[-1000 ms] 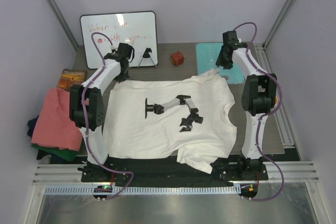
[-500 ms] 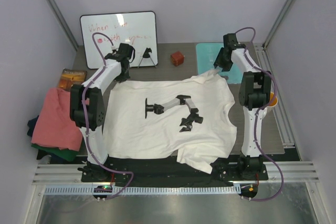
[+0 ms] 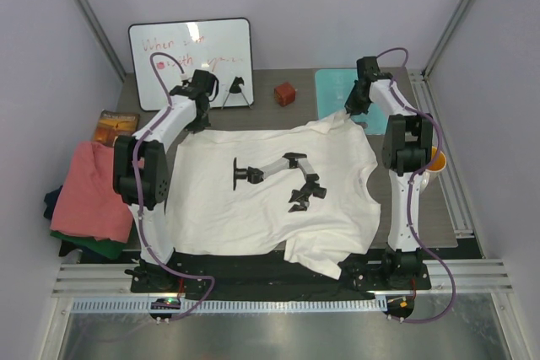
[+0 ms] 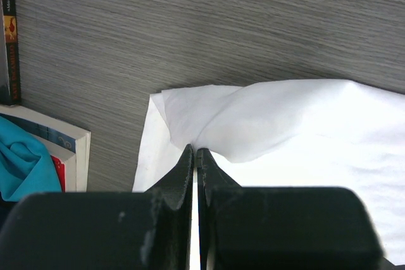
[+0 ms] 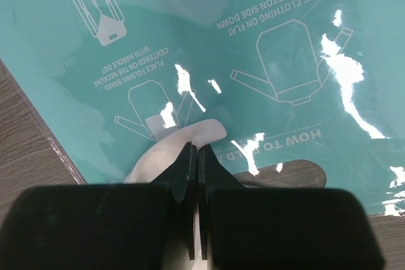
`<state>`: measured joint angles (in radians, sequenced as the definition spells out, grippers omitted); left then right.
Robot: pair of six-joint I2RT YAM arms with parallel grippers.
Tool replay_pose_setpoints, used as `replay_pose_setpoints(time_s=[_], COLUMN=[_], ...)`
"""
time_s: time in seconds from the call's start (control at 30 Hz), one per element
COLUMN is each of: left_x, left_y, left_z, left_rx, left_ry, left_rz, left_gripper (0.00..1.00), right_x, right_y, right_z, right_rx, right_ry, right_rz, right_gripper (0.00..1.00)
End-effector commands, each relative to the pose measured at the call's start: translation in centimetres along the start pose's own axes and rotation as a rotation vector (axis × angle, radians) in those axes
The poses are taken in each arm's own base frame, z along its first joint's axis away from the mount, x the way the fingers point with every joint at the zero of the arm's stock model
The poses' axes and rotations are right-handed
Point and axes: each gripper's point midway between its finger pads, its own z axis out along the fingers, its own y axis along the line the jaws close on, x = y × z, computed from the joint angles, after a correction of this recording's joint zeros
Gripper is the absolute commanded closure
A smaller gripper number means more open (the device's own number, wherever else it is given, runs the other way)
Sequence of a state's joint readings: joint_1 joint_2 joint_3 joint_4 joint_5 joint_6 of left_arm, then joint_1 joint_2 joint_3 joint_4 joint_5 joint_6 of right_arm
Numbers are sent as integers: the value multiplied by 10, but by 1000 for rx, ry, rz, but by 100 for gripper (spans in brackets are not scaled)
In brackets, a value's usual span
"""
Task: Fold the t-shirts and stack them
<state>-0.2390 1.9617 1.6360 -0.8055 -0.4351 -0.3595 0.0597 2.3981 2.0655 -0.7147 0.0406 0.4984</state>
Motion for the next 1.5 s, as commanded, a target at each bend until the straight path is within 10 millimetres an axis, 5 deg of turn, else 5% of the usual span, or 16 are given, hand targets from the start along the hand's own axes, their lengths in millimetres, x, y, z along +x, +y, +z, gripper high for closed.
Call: replay_pose_setpoints(time_s=[0.0,0.6,0.93,1.47], left_x=[-10,-27,-31,-60], left_y=[-3,-4,-3,23], left_z=[-7,-23,-30,-41], left_rx=[10,61,75,-16], left_ry=[-26,-129,-151,-229], left_rz=[-3,-43,-49,-107], left_gripper=[100,100,100,100], right_x=[-30,-90,-79,-62], right_y=[6,50,69,49], right_z=[-30,-128,-163,-190], right_rx=[-3,-239,-398,-371], right_ry=[-107,-385,-417,-456], right_rz=[-6,-42,-89,-127], right_gripper=[99,99,99,99])
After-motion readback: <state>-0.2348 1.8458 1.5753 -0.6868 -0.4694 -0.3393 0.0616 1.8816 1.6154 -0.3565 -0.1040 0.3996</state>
